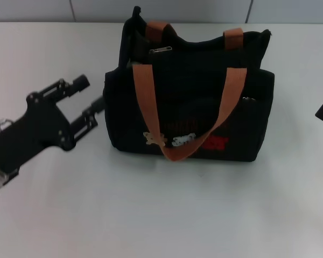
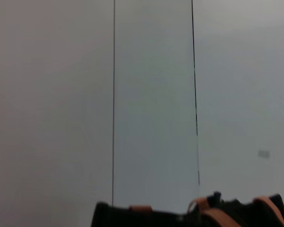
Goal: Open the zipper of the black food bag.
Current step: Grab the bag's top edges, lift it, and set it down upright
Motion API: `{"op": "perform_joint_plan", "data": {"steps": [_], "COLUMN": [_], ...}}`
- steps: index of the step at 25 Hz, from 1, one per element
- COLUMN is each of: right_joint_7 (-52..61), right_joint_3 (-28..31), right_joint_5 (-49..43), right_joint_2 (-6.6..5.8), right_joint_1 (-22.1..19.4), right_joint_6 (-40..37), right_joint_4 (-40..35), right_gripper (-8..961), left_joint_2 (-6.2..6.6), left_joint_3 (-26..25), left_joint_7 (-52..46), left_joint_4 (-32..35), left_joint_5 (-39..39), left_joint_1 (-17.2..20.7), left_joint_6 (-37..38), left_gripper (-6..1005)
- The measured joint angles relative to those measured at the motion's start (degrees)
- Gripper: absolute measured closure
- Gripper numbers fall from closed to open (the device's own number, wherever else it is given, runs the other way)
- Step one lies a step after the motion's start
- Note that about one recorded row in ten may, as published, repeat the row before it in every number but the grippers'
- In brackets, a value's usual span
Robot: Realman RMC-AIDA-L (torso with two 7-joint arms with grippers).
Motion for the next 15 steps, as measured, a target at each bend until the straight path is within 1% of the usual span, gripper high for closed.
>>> {"op": "perform_joint_plan", "data": {"steps": [1,2,4,5,6,8,10,11,13,14,15], "right_joint_7": [0.0,0.03,0.07,0.09,0.09,0.1,0.11,0.11,0.1,-0.03,-1.46], "right_joint_3": [0.0,0.0,0.01,-0.01,-0.01,-0.07,-0.37,-0.37,-1.15,-1.7,-4.68], "right_joint_5": [0.0,0.0,0.0,-0.09,-0.09,-0.14,-0.23,-0.23,-0.27,-0.29,-0.32], "right_joint_2": [0.0,0.01,0.01,0.01,0.01,0.06,0.1,0.1,0.11,0.1,0.02], "right_joint_1": [0.0,0.11,0.34,0.67,0.67,0.93,1.23,1.23,1.25,1.25,1.08], "right_joint_6": [0.0,0.01,0.05,0.13,0.13,0.2,0.27,0.27,0.27,0.22,-0.48], "right_joint_4": [0.0,0.0,0.0,0.0,0.0,0.0,0.0,0.0,0.0,0.0,-0.11], "right_gripper": [124,124,124,124,124,124,124,124,124,124,124], "left_joint_2": [0.0,-0.59,-1.82,-2.95,-2.95,-4.09,-6.37,-6.37,-7.32,-7.61,-7.93], "left_joint_3": [0.0,0.21,0.32,0.33,0.33,0.36,0.26,0.26,0.05,0.05,0.17], "left_joint_7": [0.0,-0.02,-0.17,-0.32,-0.32,-0.34,-0.15,-0.15,-0.17,-0.25,-0.42], "left_joint_4": [0.0,1.53,4.35,6.79,6.79,8.62,11.65,11.65,12.78,13.06,13.11], "left_joint_5": [0.0,-0.03,-0.04,-0.06,-0.06,-0.07,-0.28,-0.28,-0.45,-0.5,-0.51], "left_joint_1": [0.0,0.15,0.31,0.05,0.05,-0.72,-2.39,-2.39,-3.47,-3.91,-4.7], "left_joint_6": [0.0,0.87,1.95,1.89,1.89,1.18,-0.67,-0.67,-2.55,-3.4,-4.76], "left_gripper": [548,477,437,418,398,358,318,299,259,259,259]}}
